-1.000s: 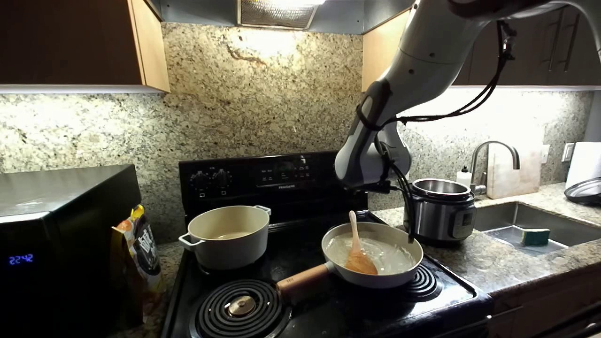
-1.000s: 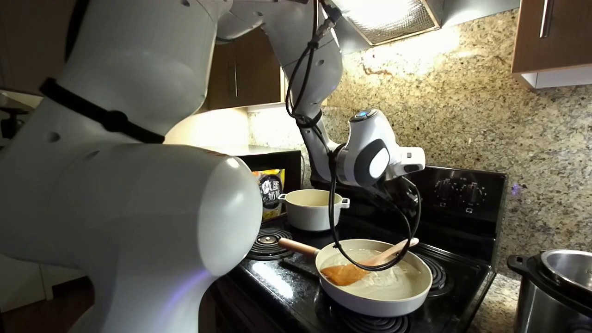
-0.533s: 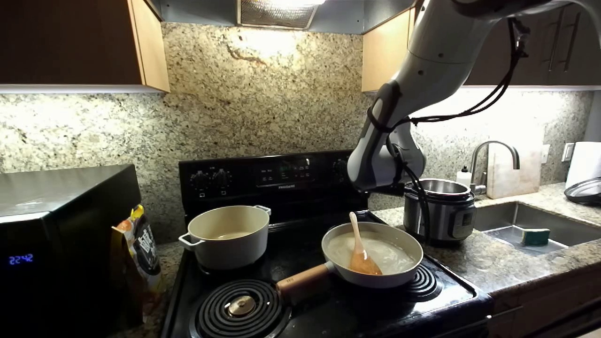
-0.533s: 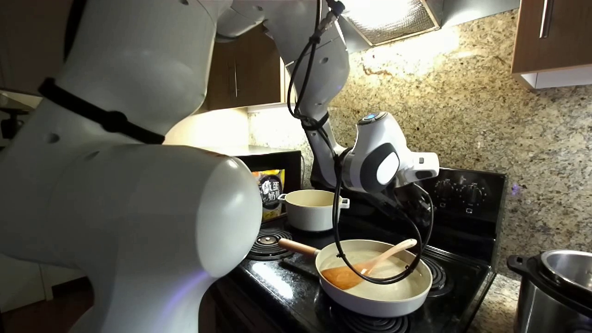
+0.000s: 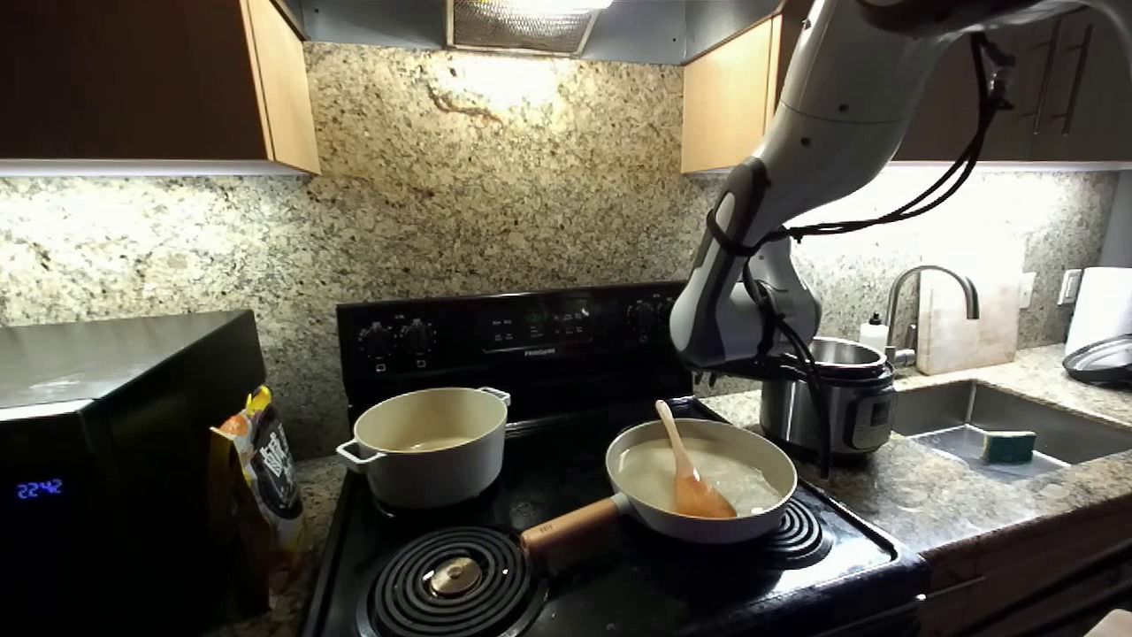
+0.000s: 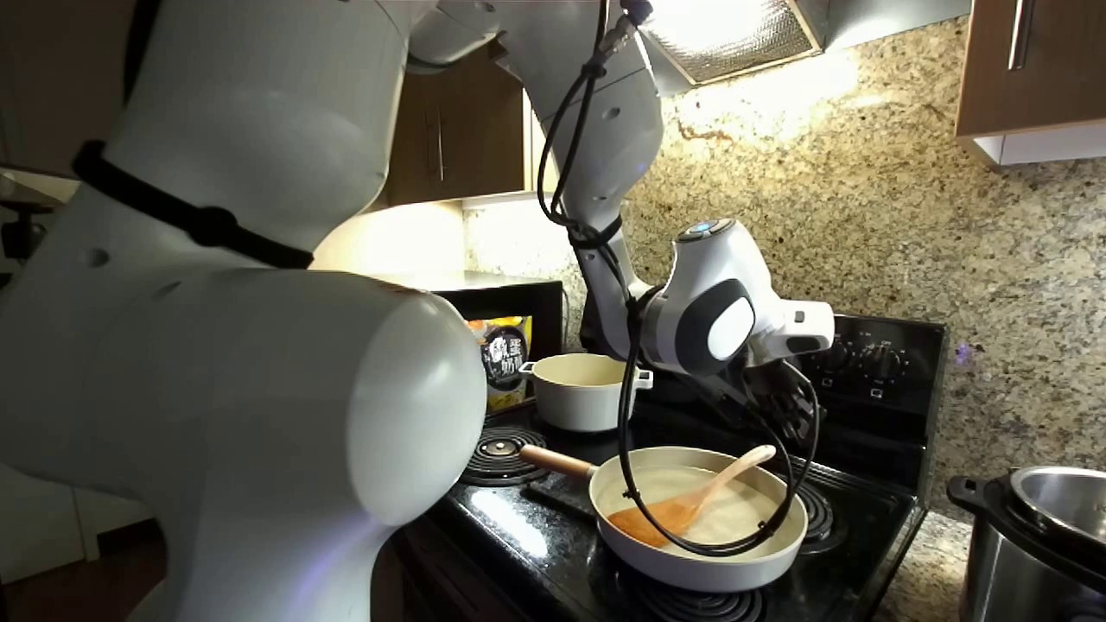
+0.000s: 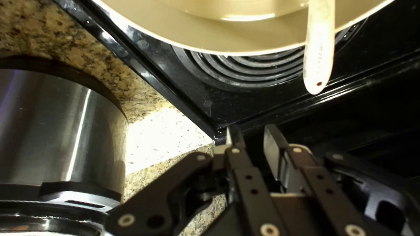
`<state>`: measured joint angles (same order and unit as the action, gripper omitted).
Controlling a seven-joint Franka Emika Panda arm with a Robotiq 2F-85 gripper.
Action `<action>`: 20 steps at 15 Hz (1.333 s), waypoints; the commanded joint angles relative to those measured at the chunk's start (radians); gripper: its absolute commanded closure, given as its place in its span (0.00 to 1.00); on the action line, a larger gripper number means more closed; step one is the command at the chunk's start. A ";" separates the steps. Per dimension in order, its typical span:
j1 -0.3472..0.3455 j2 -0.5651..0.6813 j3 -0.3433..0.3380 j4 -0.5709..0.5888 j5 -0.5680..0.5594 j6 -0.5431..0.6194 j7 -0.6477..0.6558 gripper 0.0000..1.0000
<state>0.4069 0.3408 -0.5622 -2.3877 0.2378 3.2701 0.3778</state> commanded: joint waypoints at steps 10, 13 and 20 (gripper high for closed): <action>-0.054 -0.036 0.067 -0.020 0.005 -0.047 0.005 0.30; -0.035 -0.003 0.051 -0.008 0.002 -0.023 0.000 0.36; -0.051 -0.008 0.069 -0.008 0.002 -0.024 0.000 0.17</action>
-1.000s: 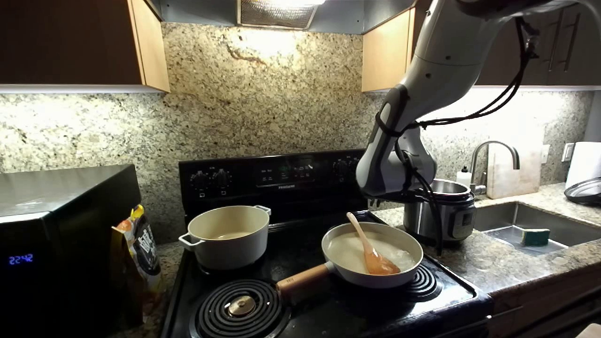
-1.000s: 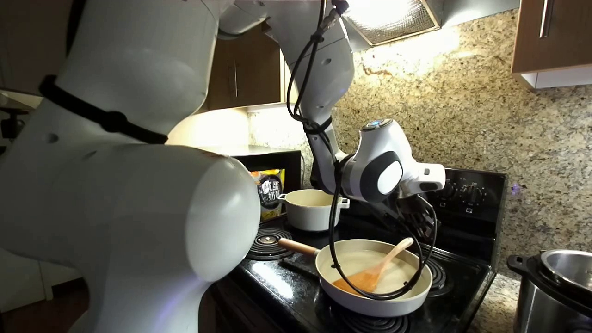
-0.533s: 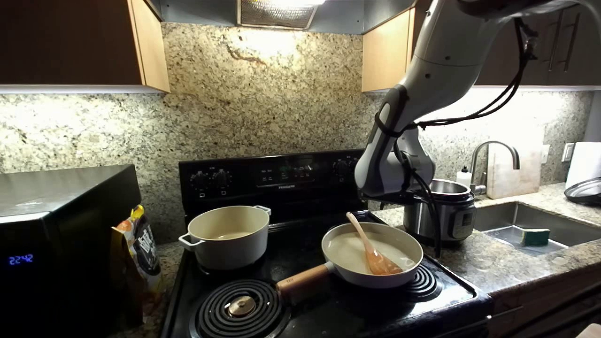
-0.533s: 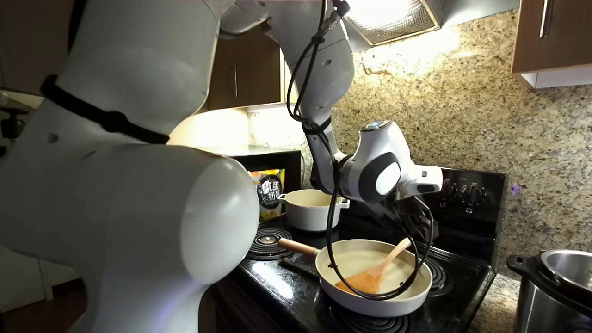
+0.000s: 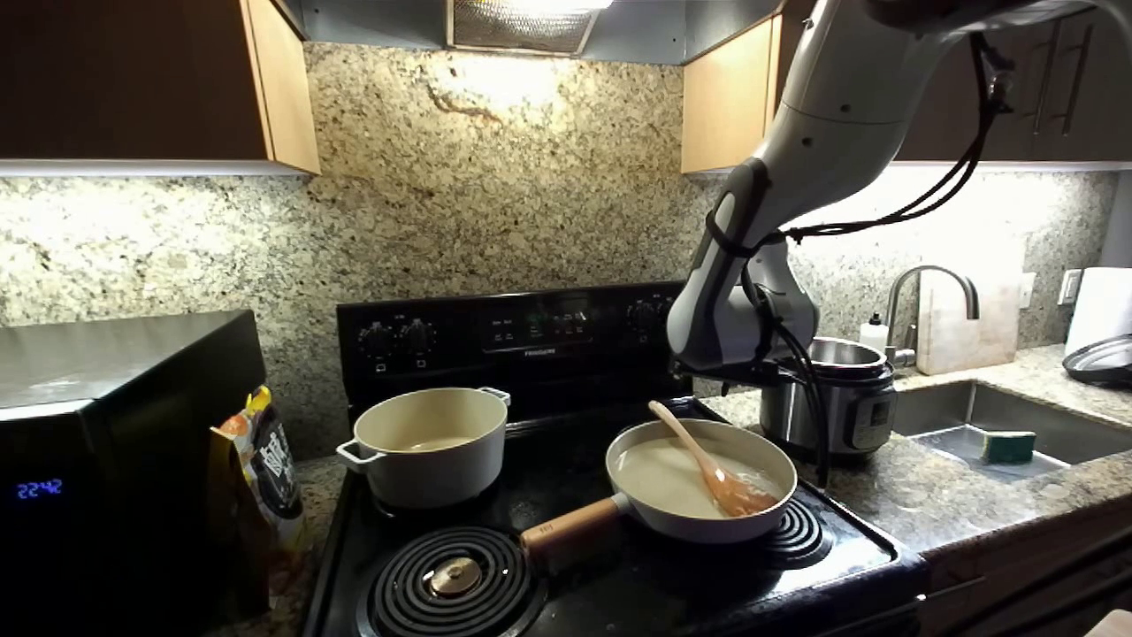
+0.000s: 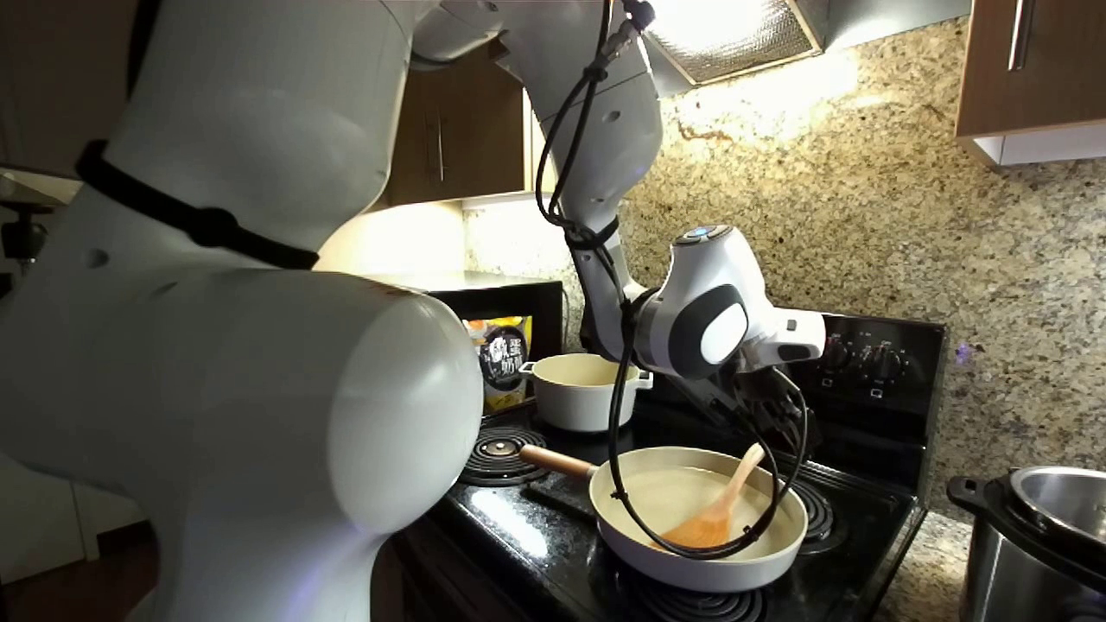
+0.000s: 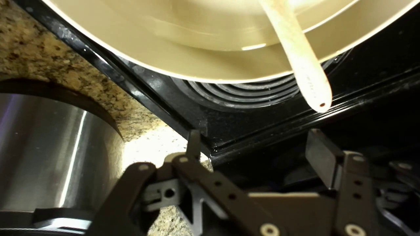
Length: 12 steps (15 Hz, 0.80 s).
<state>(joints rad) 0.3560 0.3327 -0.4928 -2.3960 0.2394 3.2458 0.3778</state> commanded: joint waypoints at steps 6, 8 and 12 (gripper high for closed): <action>0.000 0.000 0.001 0.000 0.000 0.000 0.000 0.04; -0.022 -0.010 0.026 -0.003 0.001 0.002 -0.001 0.00; 0.003 -0.022 0.014 -0.014 -0.008 0.026 -0.010 0.00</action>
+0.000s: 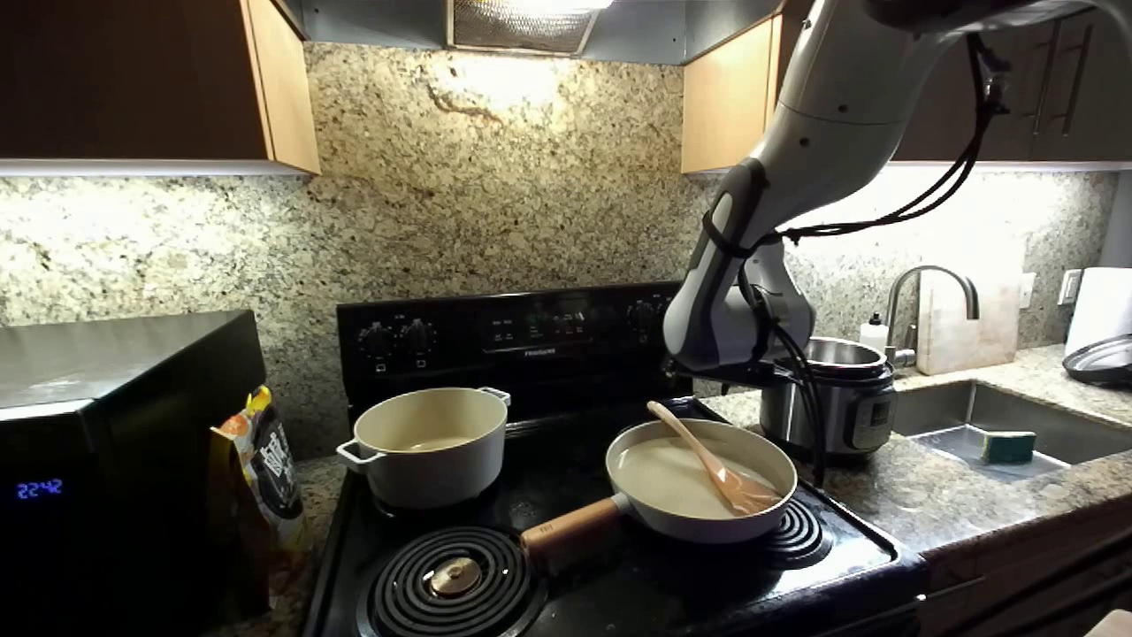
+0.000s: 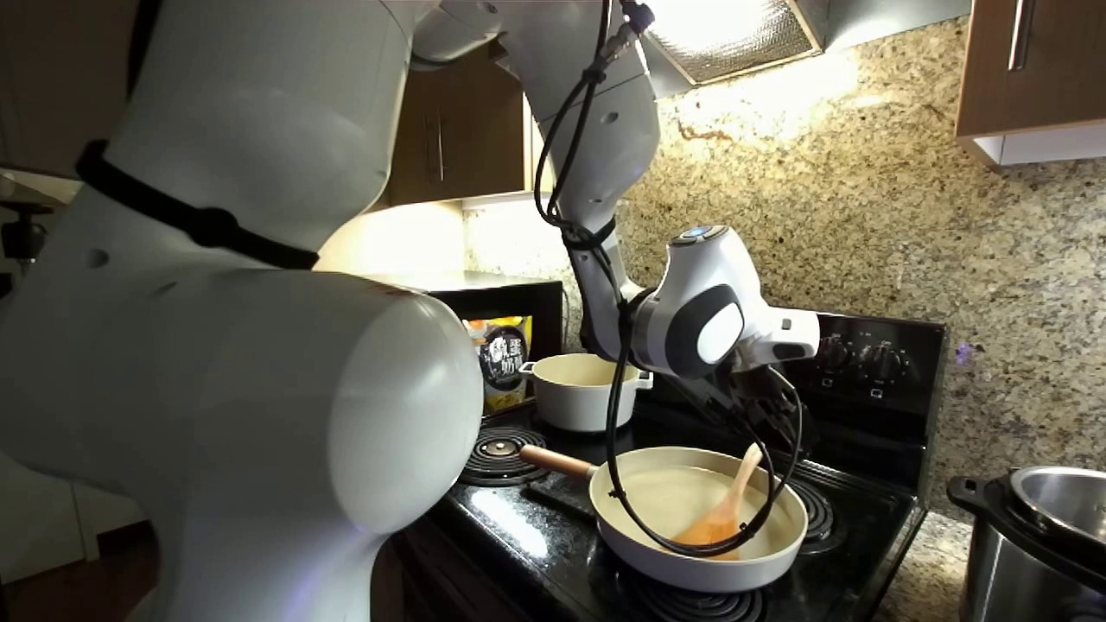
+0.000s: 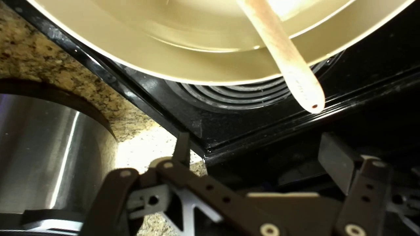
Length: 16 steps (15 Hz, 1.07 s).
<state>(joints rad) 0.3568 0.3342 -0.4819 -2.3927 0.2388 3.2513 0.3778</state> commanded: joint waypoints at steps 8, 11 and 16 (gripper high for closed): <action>0.105 -0.116 -0.070 -0.089 -0.026 0.070 -0.032 0.00; 0.204 -0.168 -0.155 -0.125 -0.014 -0.012 -0.045 0.00; 0.391 -0.195 -0.362 -0.151 -0.045 -0.072 -0.011 0.00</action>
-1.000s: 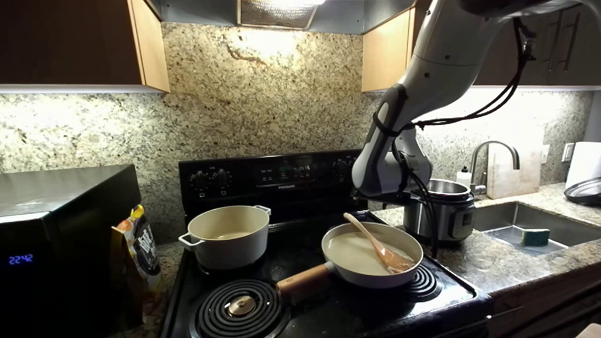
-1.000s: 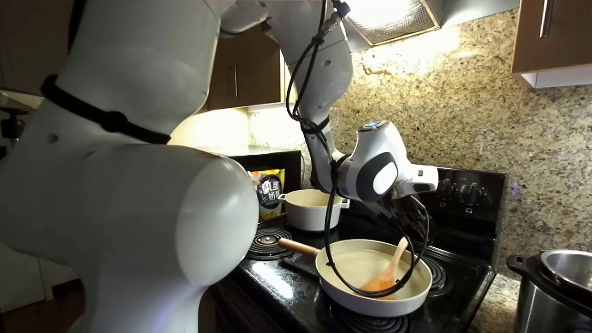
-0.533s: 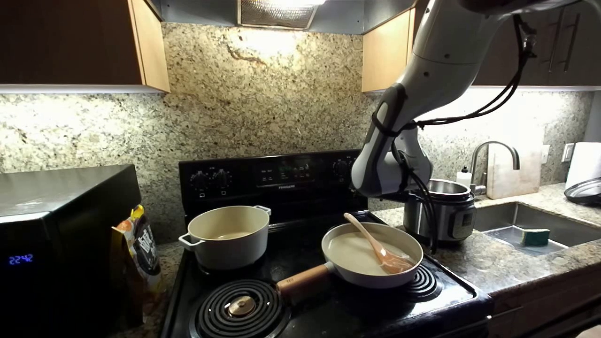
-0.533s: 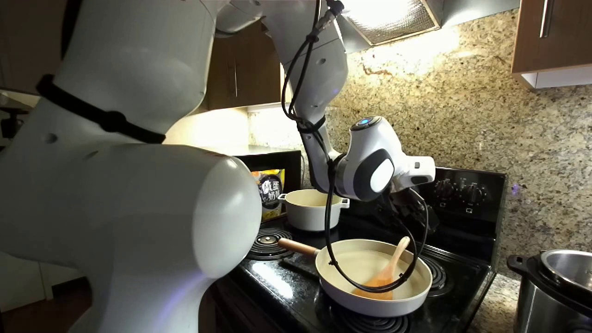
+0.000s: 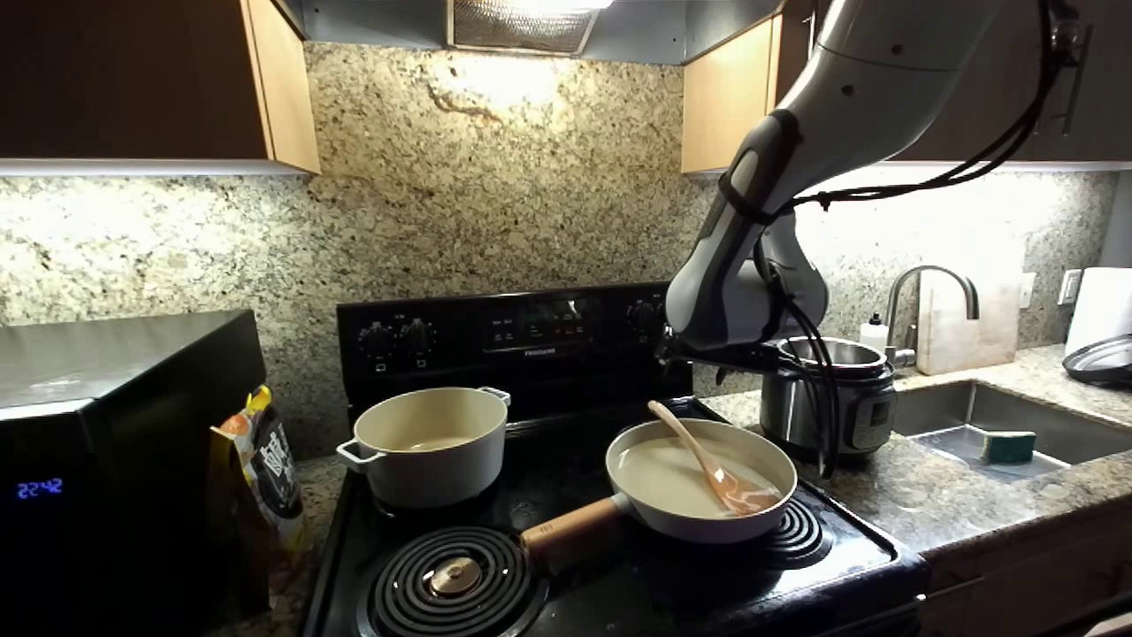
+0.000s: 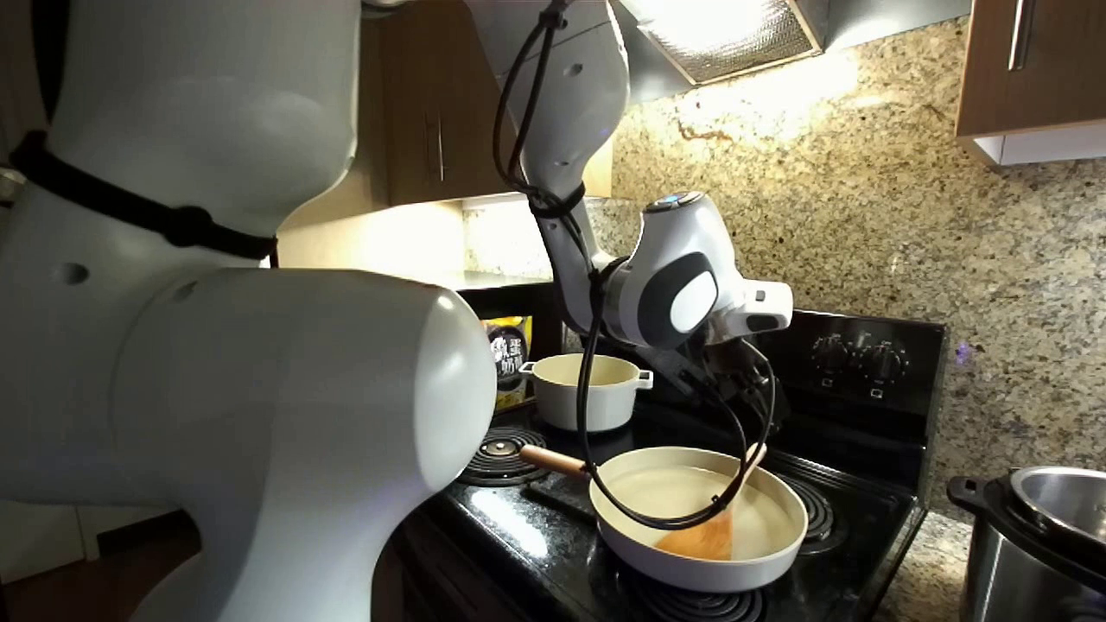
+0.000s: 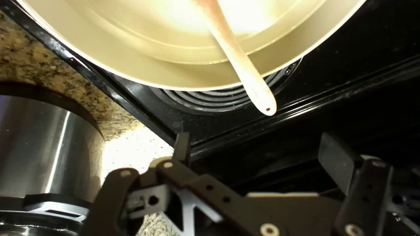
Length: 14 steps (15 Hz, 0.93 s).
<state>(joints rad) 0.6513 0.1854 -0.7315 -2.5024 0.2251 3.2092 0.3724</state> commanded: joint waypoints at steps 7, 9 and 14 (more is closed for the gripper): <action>0.468 -0.007 -0.483 -0.070 -0.032 -0.071 0.032 0.00; 0.589 -0.005 -0.591 -0.079 -0.026 -0.105 0.039 0.00; 0.885 -0.006 -0.846 -0.086 -0.002 -0.206 0.032 0.00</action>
<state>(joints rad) 1.3870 0.1782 -1.4484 -2.5766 0.2095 3.0520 0.3829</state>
